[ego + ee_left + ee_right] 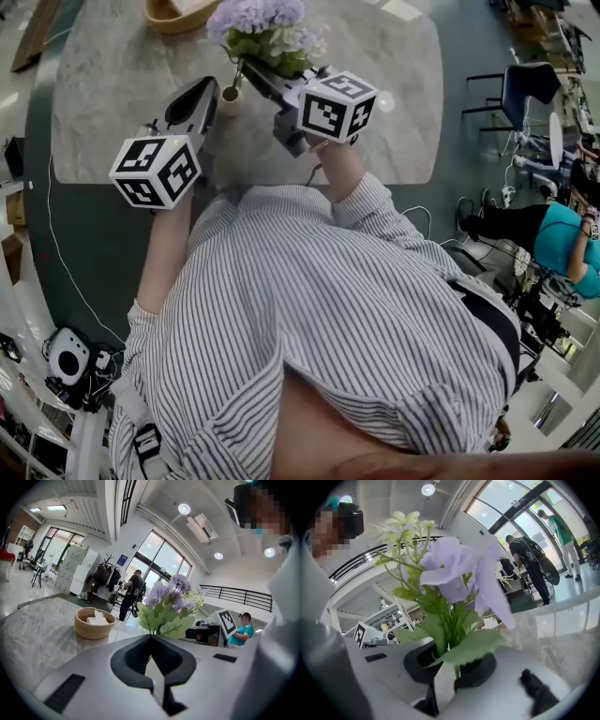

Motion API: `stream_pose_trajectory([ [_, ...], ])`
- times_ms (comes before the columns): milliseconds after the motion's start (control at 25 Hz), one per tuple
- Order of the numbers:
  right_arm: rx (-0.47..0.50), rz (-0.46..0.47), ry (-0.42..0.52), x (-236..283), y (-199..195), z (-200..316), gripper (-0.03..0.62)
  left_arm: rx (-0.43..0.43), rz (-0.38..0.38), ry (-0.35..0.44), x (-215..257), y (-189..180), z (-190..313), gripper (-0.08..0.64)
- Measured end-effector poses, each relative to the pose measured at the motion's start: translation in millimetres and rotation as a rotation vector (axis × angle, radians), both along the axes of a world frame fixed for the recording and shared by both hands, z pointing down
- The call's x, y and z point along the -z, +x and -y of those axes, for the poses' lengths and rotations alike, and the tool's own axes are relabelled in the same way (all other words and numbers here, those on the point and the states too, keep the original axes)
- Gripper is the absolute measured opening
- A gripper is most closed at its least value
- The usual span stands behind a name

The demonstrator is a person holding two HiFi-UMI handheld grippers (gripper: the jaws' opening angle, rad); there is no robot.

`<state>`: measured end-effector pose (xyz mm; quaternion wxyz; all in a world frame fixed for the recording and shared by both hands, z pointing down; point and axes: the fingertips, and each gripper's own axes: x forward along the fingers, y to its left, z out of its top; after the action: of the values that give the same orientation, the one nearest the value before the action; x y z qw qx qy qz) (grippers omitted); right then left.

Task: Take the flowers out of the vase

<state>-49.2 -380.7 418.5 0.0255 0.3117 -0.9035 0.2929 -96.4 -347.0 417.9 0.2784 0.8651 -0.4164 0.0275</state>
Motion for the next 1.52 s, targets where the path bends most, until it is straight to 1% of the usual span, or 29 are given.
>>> stream_pose_trajectory([
  [160, 0.021, -0.028, 0.034, 19.1, -1.4, -2.8, 0.054, 0.007, -0.016, 0.033, 10.6, 1.2, 0.9, 0.009],
  [440, 0.040, -0.045, 0.107, 56.1, -5.0, -5.7, 0.052, 0.036, -0.039, 0.077, 23.4, -6.7, 2.8, 0.009],
  [600, 0.039, -0.033, 0.130, 76.5, -5.5, -4.7, 0.051, 0.041, -0.051, 0.123, 39.7, -6.6, 7.1, 0.009],
  [760, 0.033, -0.023, 0.154, 95.1, -3.6, 0.9, 0.051, 0.040, -0.082, 0.165, 62.9, -5.1, 14.6, 0.009],
  [960, 0.024, -0.026, 0.165, 105.2, -1.3, 1.9, 0.051, 0.033, -0.085, 0.211, 84.2, -4.4, 15.5, 0.009],
  [1120, 0.028, -0.032, 0.188, 113.7, -0.4, -1.9, 0.049, 0.026, -0.078, 0.232, 93.2, -0.1, 12.8, 0.009],
  [1240, 0.030, -0.001, 0.186, 118.4, -0.8, -5.8, 0.049, 0.002, -0.052, 0.256, 93.2, 4.3, 12.0, 0.009],
  [1400, 0.021, 0.041, 0.184, 119.4, -1.5, -11.7, 0.048, -0.013, -0.062, 0.273, 95.0, 1.9, 8.6, 0.009],
  [1520, -0.003, 0.064, 0.193, 124.0, 5.8, -11.0, 0.046, -0.026, -0.041, 0.285, 97.3, 4.3, 7.5, 0.009],
])
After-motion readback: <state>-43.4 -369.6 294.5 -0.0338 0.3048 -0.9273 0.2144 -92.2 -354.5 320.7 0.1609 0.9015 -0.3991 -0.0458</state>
